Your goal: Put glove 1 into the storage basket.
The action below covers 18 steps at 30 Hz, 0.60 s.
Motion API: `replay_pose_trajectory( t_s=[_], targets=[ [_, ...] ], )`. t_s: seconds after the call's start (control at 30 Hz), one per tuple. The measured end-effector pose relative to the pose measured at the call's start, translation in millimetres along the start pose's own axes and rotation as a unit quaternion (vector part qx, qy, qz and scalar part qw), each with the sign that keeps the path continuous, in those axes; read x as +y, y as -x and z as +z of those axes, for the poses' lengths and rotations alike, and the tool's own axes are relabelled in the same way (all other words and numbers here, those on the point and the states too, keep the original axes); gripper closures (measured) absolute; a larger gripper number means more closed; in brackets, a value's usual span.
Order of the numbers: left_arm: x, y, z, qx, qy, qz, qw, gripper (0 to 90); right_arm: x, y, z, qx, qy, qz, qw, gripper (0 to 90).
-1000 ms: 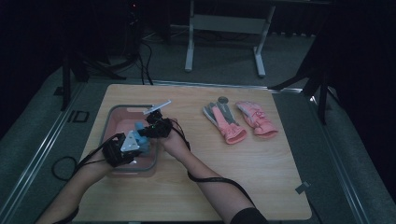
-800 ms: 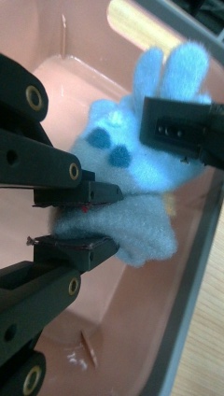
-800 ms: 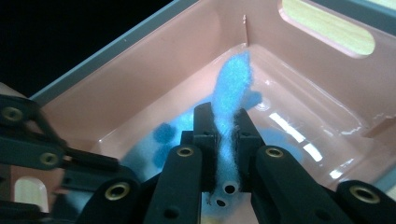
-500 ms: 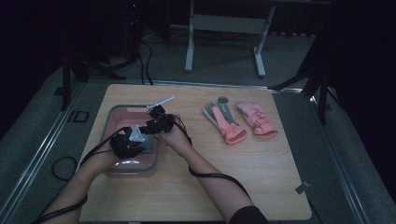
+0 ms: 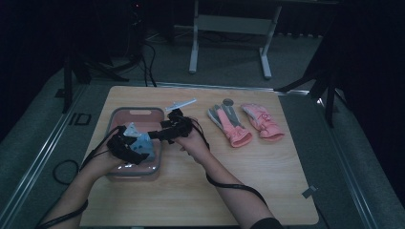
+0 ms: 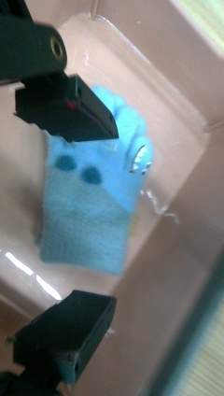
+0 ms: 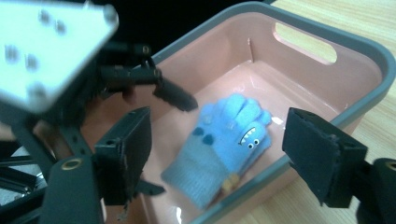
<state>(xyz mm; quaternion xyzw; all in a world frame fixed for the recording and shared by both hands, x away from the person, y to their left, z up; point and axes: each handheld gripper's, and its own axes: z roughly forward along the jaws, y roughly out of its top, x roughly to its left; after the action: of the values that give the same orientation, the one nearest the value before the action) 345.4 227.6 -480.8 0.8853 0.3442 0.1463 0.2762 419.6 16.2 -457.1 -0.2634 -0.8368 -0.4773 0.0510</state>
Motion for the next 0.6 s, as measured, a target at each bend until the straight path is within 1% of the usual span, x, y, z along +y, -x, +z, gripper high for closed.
replay_pose_trajectory(
  t_s=[0.03,0.1,0.17,0.23,0.3,0.33,0.4,0.47,0.5,0.57,0.6],
  targets=[
    [0.7,-0.3,-2.9,-0.005,0.005,-0.008,0.9999,16.2,-1.0,-0.2,-3.3,0.002,0.003,-0.003,1.0000,21.8],
    [2.6,1.8,-9.0,-0.003,0.017,-0.012,0.9998,14.7,-2.8,-0.5,-10.0,-0.001,0.008,-0.005,1.0000,23.0],
    [5.0,5.6,-14.3,-0.008,0.028,-0.016,0.9994,14.6,-5.2,0.3,-17.0,0.001,0.015,-0.007,0.9999,24.2],
    [8.1,11.6,-19.1,0.000,0.039,-0.009,0.9992,14.6,-7.9,1.0,-23.0,0.007,0.023,-0.018,0.9996,24.2],
    [11.5,17.7,-23.1,0.003,0.050,-0.009,0.9987,14.6,-10.3,0.1,-27.7,0.007,0.021,-0.030,0.9993,23.1],
    [13.7,21.8,-25.6,0.000,0.059,-0.006,0.9982,14.6,-11.6,-0.3,-29.4,0.005,0.018,-0.032,0.9993,21.9],
    [17.3,27.6,-28.4,-0.006,0.069,-0.006,0.9976,14.3,-14.1,-1.5,-33.2,-0.001,0.013,-0.037,0.9992,19.2],
    [21.6,35.7,-30.1,-0.010,0.079,-0.002,0.9968,14.2,-16.4,-2.0,-38.4,-0.005,0.017,-0.041,0.9990,19.1],
    [24.0,39.8,-29.8,-0.012,0.080,-0.002,0.9967,14.3,-17.4,-1.8,-41.0,-0.007,0.018,-0.044,0.9988,18.8],
    [29.0,48.6,-27.4,-0.014,0.076,0.001,0.9970,14.3,-19.7,-1.8,-46.4,-0.025,0.014,-0.046,0.9985,21.2],
    [31.5,53.0,-26.1,-0.019,0.076,0.003,0.9969,14.3,-21.0,-1.4,-49.2,-0.026,0.012,-0.044,0.9986,21.8]
  ],
)
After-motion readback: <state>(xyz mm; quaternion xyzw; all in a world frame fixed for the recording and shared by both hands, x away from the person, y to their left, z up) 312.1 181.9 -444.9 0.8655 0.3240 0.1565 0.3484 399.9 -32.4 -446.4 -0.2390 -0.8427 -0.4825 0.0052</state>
